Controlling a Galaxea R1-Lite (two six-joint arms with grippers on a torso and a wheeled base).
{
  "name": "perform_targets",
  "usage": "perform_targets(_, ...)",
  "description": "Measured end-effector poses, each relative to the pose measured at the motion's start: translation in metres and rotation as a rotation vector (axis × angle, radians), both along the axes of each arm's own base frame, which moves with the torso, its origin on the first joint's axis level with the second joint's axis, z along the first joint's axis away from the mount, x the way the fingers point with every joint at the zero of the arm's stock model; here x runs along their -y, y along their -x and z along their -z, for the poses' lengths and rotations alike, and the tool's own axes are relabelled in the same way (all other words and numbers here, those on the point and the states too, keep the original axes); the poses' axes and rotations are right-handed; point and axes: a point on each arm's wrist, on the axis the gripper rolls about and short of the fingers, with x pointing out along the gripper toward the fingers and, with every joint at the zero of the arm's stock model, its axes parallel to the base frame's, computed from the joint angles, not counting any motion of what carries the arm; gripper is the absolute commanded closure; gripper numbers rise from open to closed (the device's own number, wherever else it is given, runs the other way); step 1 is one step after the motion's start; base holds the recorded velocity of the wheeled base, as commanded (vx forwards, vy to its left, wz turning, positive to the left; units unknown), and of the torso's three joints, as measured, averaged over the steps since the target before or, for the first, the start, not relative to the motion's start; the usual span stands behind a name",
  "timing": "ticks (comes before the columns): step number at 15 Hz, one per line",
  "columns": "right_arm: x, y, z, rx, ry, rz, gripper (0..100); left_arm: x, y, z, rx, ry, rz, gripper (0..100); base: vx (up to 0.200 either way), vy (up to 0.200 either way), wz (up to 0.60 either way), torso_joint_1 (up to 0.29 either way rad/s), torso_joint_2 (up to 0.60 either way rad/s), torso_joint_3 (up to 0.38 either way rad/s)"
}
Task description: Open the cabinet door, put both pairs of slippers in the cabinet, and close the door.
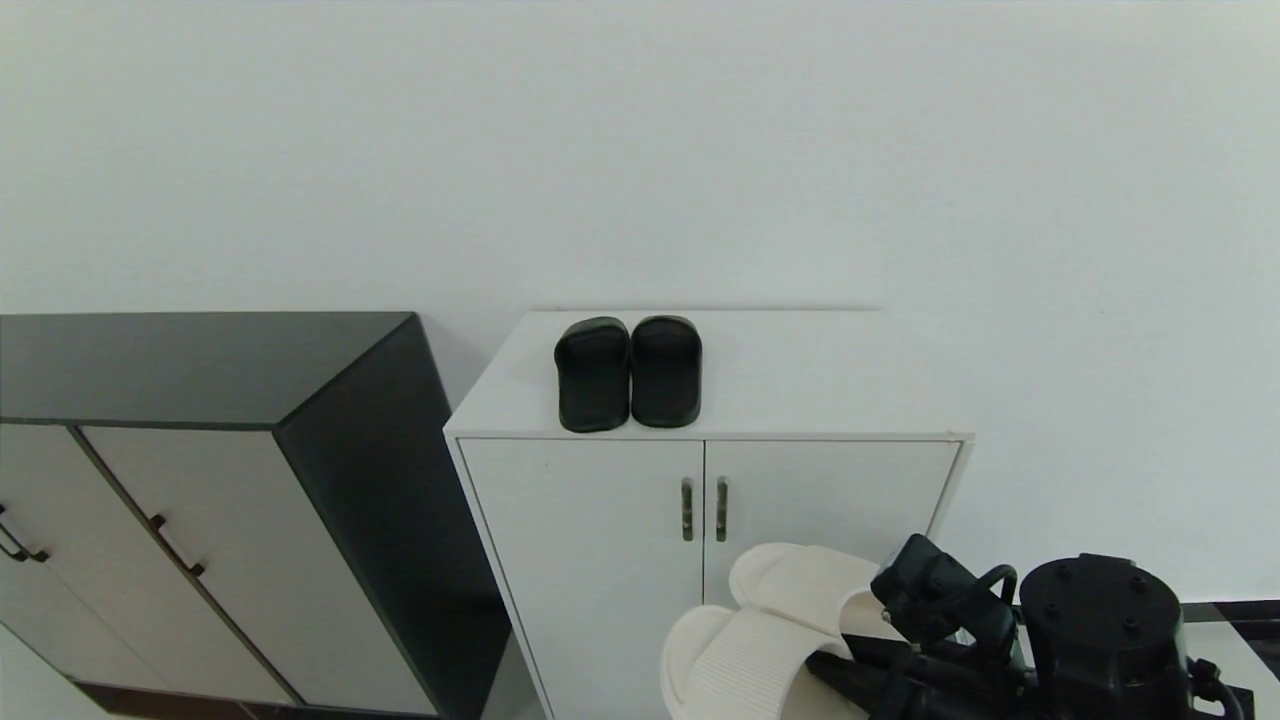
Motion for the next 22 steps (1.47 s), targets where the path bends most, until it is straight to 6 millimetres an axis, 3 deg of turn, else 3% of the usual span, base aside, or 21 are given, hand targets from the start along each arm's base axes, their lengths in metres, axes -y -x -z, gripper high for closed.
perform_targets(4,-0.002,-0.001,0.0,0.017,-0.018,0.0,100,-0.001,0.001,-0.005,0.022,-0.001,-0.037,0,0.0,0.0,0.0,-0.223,0.55,0.321)
perform_targets(7,-0.001,0.0,0.004,0.011,-0.011,0.0,100,-0.001,0.007,-0.041,0.107,0.015,-0.016,0,0.0,0.0,0.0,-0.212,0.53,0.313)
perform_targets(9,-0.002,-0.001,0.005,0.015,-0.014,0.002,100,-0.001,-0.002,-0.069,0.109,0.037,0.054,0,0.0,0.0,0.0,-0.193,0.51,0.32)
perform_targets(12,-0.002,-0.001,0.008,0.007,-0.006,0.002,100,0.003,-0.038,-0.104,0.097,0.065,0.196,0,0.0,0.0,0.0,-0.181,0.5,0.316)
perform_targets(15,-0.002,-0.001,0.011,-0.002,0.004,0.002,100,0.019,-0.082,-0.123,0.074,0.074,0.337,0,0.0,0.0,0.0,-0.159,0.48,0.321)
perform_targets(22,-0.001,-0.001,0.015,-0.013,0.017,0.001,100,0.064,-0.147,-0.118,-0.045,0.068,0.51,0,0.0,0.0,0.0,-0.122,0.47,0.343)
